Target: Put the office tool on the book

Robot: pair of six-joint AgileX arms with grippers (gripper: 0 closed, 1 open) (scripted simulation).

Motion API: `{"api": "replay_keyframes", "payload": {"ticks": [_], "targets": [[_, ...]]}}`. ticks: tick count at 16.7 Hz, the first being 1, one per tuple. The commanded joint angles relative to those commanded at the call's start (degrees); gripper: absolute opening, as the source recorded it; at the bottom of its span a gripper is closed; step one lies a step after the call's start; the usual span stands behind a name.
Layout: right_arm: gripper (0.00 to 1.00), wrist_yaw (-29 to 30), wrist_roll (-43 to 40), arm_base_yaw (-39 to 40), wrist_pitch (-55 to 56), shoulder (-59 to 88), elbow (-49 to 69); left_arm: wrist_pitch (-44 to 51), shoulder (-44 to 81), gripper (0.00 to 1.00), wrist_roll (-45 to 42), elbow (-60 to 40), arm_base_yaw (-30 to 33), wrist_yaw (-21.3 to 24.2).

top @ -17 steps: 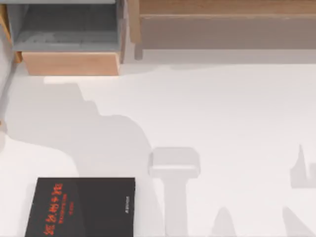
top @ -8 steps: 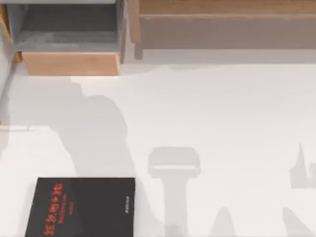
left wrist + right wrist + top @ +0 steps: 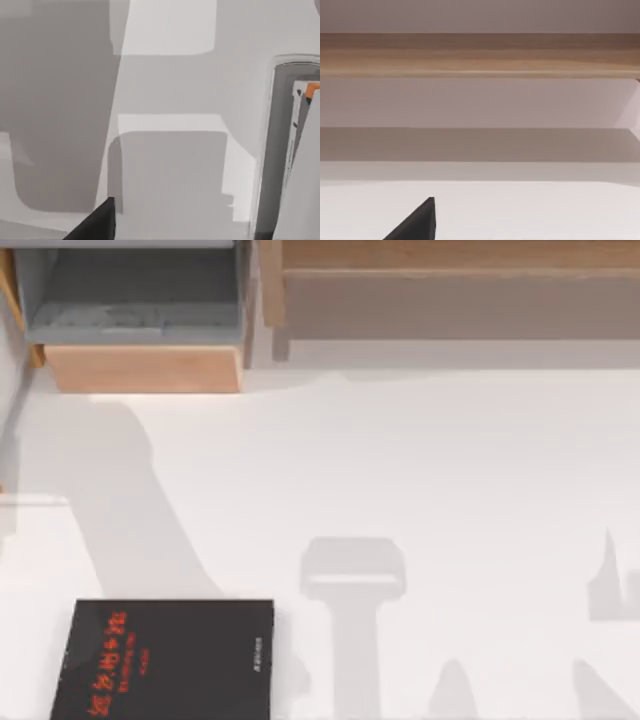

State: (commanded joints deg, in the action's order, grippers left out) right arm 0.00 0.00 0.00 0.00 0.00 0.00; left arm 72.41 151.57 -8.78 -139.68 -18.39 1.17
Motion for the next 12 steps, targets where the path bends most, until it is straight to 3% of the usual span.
{"api": "replay_keyframes", "payload": {"ticks": [3,12], "targets": [[1.00,0.00,0.00,0.00,0.00,0.00,0.00,0.00,0.00,1.00,0.00,0.00,0.00,0.00],[1.00,0.00,0.00,0.00,0.00,0.00,0.00,0.00,0.00,0.32,0.00,0.00,0.00,0.00]]}}
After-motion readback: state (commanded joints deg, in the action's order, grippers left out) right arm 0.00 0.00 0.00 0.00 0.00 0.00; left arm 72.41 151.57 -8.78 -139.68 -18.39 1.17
